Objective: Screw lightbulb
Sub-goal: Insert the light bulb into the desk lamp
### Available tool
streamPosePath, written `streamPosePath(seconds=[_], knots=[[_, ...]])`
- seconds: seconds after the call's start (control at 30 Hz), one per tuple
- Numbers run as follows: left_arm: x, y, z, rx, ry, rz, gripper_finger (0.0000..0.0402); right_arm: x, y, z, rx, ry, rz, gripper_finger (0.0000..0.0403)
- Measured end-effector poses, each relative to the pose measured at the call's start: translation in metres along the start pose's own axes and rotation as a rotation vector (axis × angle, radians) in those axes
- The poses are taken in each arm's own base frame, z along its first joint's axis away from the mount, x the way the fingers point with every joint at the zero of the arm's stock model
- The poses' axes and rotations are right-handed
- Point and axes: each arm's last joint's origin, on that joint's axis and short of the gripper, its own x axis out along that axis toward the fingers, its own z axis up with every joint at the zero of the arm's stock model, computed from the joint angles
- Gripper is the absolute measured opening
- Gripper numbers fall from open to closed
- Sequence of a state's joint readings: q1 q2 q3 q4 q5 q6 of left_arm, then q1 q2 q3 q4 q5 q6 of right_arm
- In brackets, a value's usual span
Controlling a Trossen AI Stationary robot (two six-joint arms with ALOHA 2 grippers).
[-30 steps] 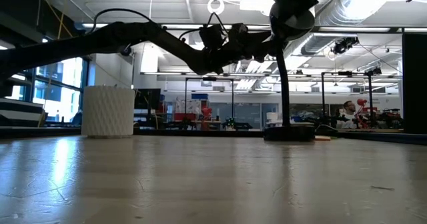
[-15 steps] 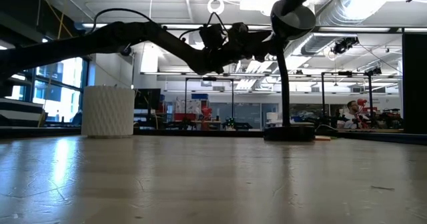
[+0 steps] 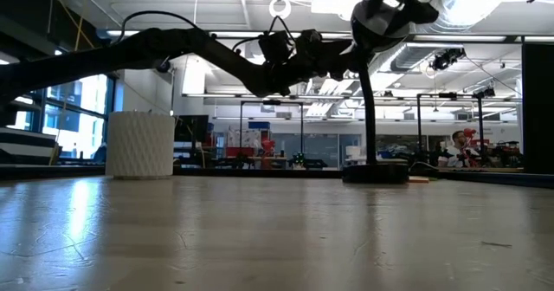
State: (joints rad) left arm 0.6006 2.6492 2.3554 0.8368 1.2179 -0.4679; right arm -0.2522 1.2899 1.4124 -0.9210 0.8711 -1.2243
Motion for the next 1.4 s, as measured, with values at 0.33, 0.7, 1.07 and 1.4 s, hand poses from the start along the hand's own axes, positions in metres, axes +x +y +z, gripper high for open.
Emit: streamPosePath(seconds=[0.33, 0.7, 1.07, 1.4], knots=[[-0.001, 0.001, 0.000, -0.003, 0.000, 0.004, 0.0273, 0.018, -0.005, 0.001, 0.374, 0.026, -0.002, 0.0291], [0.000, 0.000, 0.000, -0.003, 0.001, -0.001, 0.0273, 0.018, -0.011, 0.003, 1.130, -0.025, -0.030, 0.0291], [0.001, 0.000, 0.000, -0.002, 0.002, -0.006, 0.0273, 0.005, -0.013, 0.001, 1.238, -0.090, -0.027, 0.0291], [0.001, 0.000, 0.000, -0.003, 0.002, -0.005, 0.0273, -0.010, -0.006, 0.005, 0.422, -0.072, -0.057, 0.0291]])
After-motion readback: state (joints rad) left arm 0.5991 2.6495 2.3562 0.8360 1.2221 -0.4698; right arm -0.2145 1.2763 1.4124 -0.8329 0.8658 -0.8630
